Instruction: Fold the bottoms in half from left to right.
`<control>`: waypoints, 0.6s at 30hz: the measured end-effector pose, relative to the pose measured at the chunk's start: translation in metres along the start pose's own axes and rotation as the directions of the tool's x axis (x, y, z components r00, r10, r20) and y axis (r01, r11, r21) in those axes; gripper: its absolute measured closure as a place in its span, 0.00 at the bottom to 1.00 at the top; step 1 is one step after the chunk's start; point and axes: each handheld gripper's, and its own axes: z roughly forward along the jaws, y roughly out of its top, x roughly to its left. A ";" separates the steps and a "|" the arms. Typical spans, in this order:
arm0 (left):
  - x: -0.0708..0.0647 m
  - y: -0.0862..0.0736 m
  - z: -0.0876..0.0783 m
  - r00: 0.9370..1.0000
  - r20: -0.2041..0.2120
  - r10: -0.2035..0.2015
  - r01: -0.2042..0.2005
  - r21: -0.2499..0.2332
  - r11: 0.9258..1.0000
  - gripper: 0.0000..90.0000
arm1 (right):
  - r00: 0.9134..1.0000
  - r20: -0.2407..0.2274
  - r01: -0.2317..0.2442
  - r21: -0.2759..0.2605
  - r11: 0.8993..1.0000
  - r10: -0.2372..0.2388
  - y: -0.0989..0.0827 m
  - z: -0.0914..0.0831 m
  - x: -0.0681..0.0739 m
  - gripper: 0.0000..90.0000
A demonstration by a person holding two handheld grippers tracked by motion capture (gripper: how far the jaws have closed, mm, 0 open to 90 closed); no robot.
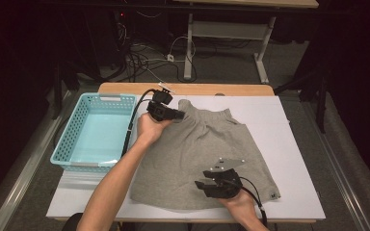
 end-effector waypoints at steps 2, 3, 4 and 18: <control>0.001 -0.001 0.000 1.000 -0.006 0.000 0.000 0.002 1.000 0.86 | 1.000 -0.011 0.011 0.019 1.000 -0.011 0.004 0.007 0.006 0.58; 0.001 -0.001 0.001 1.000 -0.011 -0.004 0.004 -0.006 1.000 0.86 | 1.000 -0.018 0.023 0.028 0.999 -0.022 0.006 0.011 0.010 0.59; 0.001 -0.002 0.001 1.000 -0.010 -0.006 0.006 -0.007 1.000 0.86 | 0.999 -0.024 0.036 0.034 0.999 -0.035 0.007 0.014 0.013 0.60; 0.006 -0.006 0.007 1.000 -0.006 -0.013 0.013 -0.001 1.000 0.86 | 0.984 -0.112 0.152 0.091 0.984 -0.141 0.034 0.051 0.055 0.57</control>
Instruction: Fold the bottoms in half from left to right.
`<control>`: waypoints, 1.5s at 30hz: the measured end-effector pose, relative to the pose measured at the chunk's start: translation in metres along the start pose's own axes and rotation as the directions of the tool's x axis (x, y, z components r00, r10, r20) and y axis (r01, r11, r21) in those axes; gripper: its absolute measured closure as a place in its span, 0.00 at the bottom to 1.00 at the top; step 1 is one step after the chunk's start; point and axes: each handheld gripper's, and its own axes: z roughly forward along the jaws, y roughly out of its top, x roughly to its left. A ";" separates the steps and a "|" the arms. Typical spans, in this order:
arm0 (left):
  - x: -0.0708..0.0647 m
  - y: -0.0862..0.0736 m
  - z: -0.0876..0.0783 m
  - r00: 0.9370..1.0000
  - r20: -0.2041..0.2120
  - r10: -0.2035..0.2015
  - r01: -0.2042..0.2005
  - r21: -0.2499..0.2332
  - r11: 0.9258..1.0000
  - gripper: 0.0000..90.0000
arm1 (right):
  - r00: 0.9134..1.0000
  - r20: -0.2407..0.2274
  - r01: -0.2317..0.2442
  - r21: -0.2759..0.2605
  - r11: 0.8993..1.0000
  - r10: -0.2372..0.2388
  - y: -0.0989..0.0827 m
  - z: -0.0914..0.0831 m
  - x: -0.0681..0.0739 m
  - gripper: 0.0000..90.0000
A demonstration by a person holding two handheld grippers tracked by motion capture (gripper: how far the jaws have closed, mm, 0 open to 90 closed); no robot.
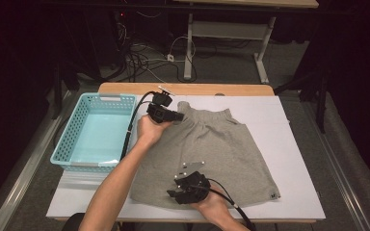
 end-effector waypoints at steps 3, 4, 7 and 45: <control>0.002 -0.002 0.001 1.000 0.003 -0.006 0.006 -0.003 1.000 0.86 | 0.999 -0.012 0.035 0.017 0.999 -0.035 0.006 0.007 0.007 0.56; 0.003 -0.002 0.001 1.000 0.004 -0.009 0.009 -0.005 1.000 0.86 | 0.999 -0.017 0.042 0.024 0.999 -0.042 0.008 0.008 0.009 0.55; 0.004 -0.005 0.002 1.000 0.012 -0.017 0.017 -0.001 1.000 0.86 | 0.997 -0.027 0.070 0.033 0.997 -0.069 0.013 0.015 0.015 0.53; 0.008 -0.002 -0.003 1.000 -0.017 -0.016 0.017 0.011 1.000 0.86 | 0.974 -0.003 0.222 0.175 0.959 -0.225 0.043 0.032 0.039 0.96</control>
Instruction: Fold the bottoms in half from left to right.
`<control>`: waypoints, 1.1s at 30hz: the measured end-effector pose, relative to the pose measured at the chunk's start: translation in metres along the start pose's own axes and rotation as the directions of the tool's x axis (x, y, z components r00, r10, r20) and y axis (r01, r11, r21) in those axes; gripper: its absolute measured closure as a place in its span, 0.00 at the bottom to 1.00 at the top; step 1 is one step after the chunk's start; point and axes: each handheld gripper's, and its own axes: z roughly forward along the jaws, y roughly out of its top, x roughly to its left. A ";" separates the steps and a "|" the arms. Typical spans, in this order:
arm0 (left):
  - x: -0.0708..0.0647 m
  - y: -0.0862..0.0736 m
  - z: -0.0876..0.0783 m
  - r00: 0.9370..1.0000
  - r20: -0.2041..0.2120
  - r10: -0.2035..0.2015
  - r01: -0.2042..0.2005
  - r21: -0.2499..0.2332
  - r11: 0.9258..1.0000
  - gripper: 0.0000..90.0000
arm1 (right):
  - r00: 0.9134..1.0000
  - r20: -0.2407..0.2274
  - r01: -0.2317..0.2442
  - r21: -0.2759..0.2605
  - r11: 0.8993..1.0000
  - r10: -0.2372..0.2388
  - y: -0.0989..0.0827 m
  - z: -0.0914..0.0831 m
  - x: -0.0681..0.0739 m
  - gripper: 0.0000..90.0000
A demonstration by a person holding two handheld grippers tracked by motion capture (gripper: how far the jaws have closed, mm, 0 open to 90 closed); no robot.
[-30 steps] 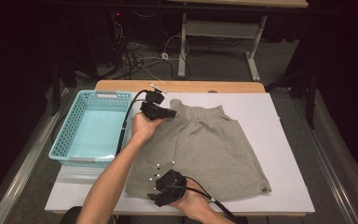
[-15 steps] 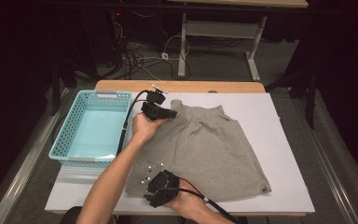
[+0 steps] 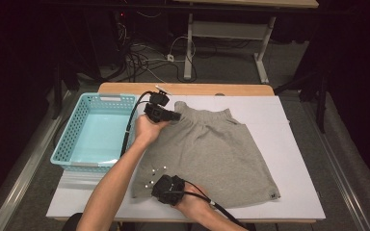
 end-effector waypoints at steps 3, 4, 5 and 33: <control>0.000 0.001 -0.003 1.000 0.008 -0.003 0.003 -0.009 1.000 0.86 | 1.000 -0.007 -0.010 -0.012 1.000 0.010 -0.001 -0.001 -0.001 0.96; 0.000 0.002 -0.004 1.000 0.010 -0.004 0.004 -0.012 1.000 0.86 | 1.000 -0.008 -0.008 -0.017 1.000 0.008 -0.001 -0.002 -0.001 0.96; 0.000 0.003 -0.005 1.000 0.011 -0.004 0.005 -0.013 1.000 0.86 | 1.000 -0.008 -0.007 -0.023 1.000 0.007 -0.001 -0.002 -0.001 0.96; 0.011 0.015 -0.044 0.999 -0.037 -0.037 0.035 -0.061 0.998 0.87 | 0.998 -0.060 -0.015 -0.223 0.975 0.002 0.020 -0.036 0.004 0.96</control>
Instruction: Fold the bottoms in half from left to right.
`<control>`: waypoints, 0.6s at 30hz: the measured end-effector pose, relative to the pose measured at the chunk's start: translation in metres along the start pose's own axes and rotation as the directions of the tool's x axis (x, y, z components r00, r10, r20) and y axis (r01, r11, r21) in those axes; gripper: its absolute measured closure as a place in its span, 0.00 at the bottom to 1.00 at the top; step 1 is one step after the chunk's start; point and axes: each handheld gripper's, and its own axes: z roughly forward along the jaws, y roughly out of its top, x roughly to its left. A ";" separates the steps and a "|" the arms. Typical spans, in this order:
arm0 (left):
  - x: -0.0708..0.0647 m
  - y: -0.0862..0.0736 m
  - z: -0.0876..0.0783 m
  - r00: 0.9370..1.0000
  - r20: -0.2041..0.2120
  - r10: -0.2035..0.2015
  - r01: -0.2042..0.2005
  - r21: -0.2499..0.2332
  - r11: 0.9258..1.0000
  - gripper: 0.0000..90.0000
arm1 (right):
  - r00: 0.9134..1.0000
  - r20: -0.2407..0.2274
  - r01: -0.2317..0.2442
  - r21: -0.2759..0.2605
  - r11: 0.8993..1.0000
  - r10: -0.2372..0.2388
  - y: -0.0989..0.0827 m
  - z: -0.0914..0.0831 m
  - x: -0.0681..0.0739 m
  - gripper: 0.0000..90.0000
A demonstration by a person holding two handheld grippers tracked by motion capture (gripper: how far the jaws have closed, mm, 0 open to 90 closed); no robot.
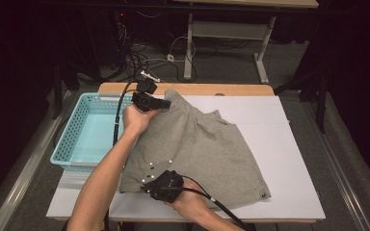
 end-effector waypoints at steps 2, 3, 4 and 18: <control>-0.003 0.002 0.002 1.000 0.002 0.006 -0.006 0.003 1.000 0.86 | 1.000 0.001 -0.004 -0.006 1.000 0.004 -0.001 -0.003 -0.001 0.96; -0.004 0.003 0.003 1.000 0.003 0.009 -0.009 0.005 1.000 0.86 | 1.000 0.002 -0.004 -0.011 1.000 0.004 -0.002 -0.005 -0.001 0.96; -0.005 0.004 0.004 1.000 0.003 0.012 -0.012 0.005 1.000 0.86 | 1.000 0.003 -0.006 -0.013 1.000 0.007 -0.003 -0.007 -0.002 0.96; -0.021 0.012 0.016 0.999 0.009 0.043 -0.043 0.035 0.998 0.86 | 0.998 0.027 -0.057 -0.041 0.998 0.058 -0.028 -0.028 -0.010 0.96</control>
